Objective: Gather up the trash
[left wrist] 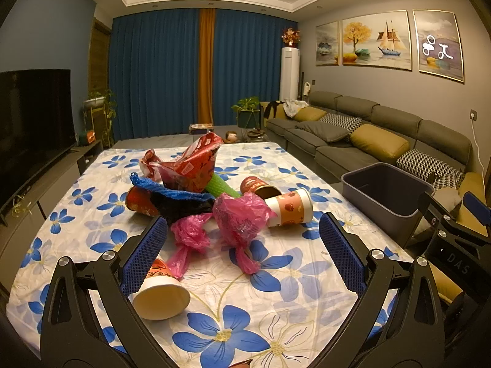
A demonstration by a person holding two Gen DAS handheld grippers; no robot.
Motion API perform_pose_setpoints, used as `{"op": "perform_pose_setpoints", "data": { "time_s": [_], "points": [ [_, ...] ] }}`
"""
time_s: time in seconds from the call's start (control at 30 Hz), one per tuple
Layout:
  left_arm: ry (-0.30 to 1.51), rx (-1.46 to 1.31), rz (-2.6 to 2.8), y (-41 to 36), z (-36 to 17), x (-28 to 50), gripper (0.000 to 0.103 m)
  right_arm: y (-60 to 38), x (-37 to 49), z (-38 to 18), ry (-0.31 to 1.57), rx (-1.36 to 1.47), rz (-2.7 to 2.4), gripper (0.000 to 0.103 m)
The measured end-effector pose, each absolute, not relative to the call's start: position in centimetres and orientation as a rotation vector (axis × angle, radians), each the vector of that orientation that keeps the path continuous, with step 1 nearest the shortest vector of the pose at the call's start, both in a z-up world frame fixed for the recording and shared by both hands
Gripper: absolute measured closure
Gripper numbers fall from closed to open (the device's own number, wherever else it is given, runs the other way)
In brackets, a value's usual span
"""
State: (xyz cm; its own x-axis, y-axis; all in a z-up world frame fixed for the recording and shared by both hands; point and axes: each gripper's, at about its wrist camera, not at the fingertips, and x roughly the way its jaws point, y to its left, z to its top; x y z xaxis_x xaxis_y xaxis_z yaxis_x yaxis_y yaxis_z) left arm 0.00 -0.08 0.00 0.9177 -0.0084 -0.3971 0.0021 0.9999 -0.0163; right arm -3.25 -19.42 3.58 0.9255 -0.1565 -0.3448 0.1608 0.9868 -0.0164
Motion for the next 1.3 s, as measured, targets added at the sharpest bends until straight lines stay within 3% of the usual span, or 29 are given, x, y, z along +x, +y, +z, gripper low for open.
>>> {"op": "perform_pose_setpoints", "data": {
  "time_s": [1.3],
  "points": [
    [0.413, -0.034, -0.023, -0.55, -0.69, 0.19, 0.005, -19.73, -3.4, 3.58, 0.349, 0.022, -0.177, 0.005]
  ]
}}
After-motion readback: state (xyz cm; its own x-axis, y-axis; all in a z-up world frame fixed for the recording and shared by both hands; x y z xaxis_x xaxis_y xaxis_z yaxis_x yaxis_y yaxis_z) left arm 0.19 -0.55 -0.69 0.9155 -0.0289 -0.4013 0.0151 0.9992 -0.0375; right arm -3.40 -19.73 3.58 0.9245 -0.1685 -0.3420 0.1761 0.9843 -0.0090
